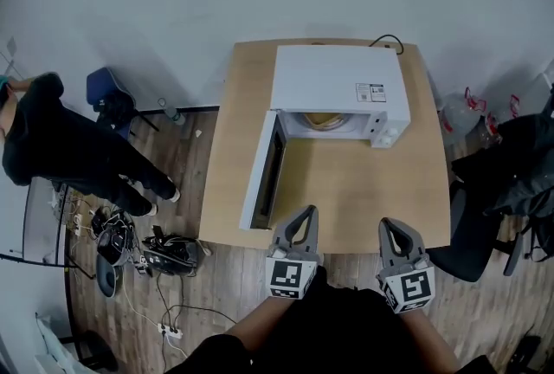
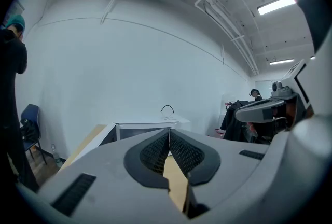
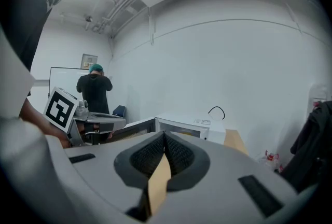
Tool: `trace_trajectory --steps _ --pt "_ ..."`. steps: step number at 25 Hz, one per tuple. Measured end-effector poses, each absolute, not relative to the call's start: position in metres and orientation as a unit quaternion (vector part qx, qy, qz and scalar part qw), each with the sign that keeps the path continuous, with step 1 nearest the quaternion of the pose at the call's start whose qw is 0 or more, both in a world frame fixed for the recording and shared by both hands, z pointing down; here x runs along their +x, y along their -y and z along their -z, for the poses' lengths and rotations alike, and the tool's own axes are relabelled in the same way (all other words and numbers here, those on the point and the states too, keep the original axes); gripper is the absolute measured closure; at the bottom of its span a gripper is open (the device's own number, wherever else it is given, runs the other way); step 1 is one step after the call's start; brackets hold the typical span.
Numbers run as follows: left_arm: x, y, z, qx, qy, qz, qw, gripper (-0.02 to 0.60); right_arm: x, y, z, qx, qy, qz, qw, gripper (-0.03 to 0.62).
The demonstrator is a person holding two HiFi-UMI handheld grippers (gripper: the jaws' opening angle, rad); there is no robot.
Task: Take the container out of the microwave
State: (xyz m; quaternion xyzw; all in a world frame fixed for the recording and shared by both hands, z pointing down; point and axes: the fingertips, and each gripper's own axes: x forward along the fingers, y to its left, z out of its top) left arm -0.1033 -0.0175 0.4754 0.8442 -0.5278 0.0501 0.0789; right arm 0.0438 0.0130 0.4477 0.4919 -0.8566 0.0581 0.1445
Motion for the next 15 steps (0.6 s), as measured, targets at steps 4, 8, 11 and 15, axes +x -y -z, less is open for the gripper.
trace_trajectory --steps 4,8,11,15 --pt "-0.109 0.046 -0.490 0.852 0.512 -0.068 0.083 0.568 0.032 0.009 -0.449 0.509 0.846 -0.061 0.147 0.534" --pt "-0.110 0.069 -0.499 0.860 0.498 -0.075 0.086 0.568 0.022 0.020 -0.446 0.514 0.842 -0.059 0.152 0.534" --pt "-0.109 0.081 -0.505 0.860 0.498 -0.079 0.085 0.568 0.020 0.023 -0.450 0.517 0.839 -0.057 0.161 0.534" --pt "-0.108 0.100 -0.517 0.851 0.509 -0.096 0.087 0.568 0.026 0.035 -0.458 0.531 0.829 -0.068 0.159 0.534"
